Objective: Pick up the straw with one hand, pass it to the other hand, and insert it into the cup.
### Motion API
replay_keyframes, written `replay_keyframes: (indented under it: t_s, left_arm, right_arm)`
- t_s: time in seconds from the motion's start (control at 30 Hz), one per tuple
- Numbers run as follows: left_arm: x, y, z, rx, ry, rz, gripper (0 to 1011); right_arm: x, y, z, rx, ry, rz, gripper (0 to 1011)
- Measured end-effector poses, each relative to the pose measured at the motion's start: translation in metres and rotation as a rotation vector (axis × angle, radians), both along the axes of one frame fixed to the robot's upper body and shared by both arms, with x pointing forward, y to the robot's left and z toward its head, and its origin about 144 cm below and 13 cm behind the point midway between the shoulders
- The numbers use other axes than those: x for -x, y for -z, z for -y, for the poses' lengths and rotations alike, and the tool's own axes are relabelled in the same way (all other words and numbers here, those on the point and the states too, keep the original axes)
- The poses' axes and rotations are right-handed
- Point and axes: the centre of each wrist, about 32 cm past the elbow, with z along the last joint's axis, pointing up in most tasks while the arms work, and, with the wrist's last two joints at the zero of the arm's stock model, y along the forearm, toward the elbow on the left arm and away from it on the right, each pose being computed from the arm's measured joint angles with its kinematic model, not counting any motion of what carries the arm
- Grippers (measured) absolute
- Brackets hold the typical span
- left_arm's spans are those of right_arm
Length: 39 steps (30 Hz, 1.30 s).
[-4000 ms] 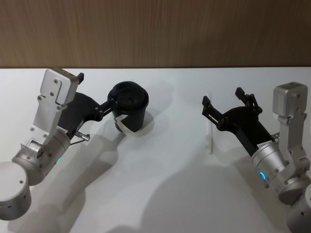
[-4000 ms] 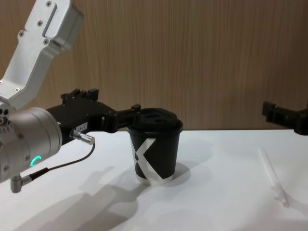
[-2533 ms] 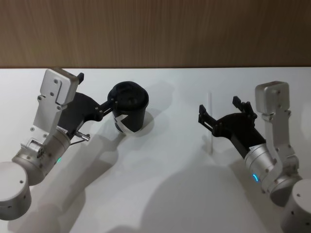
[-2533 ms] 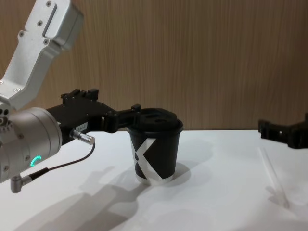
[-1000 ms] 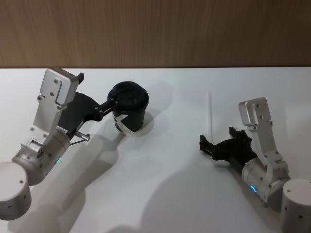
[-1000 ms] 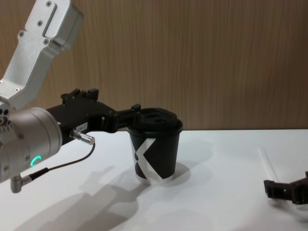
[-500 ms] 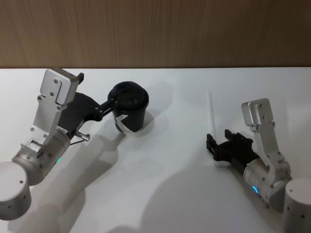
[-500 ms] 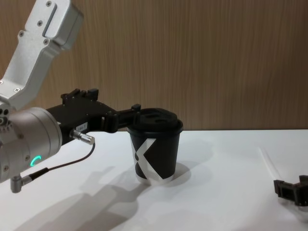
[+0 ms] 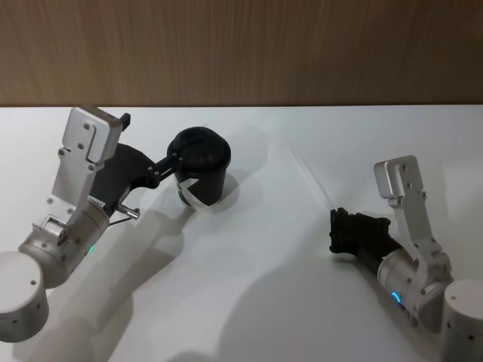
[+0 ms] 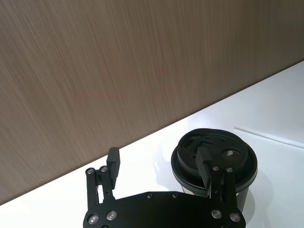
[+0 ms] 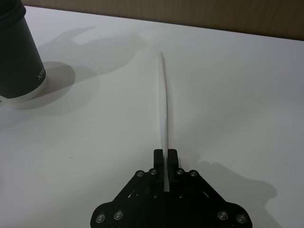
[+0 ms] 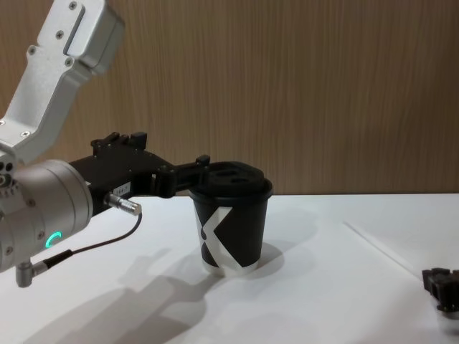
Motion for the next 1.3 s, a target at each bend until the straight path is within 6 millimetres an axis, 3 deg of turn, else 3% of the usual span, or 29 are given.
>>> replay_keyframes:
  t_s: [0.07,0.2,0.83,1.3]
  left_arm:
    - [0.000,0.000,0.000,0.000,0.000,0.000,1002]
    - [0.000,0.000,0.000,0.000,0.000,0.000,1003]
    - [0.000,0.000,0.000,0.000,0.000,0.000,1003]
    - [0.000,0.000,0.000,0.000,0.000,0.000,1003]
  right_arm:
    - [0.000,0.000,0.000,-0.001,-0.004,0.000,32]
    - [0.000,0.001,-0.001,-0.004,-0.010,0.002,4]
    - [-0.001,-0.010,-0.002,-0.047,-0.036,0.151,0]
    - [-0.006,-0.034,-0.007,-0.113,-0.116,0.359,0]
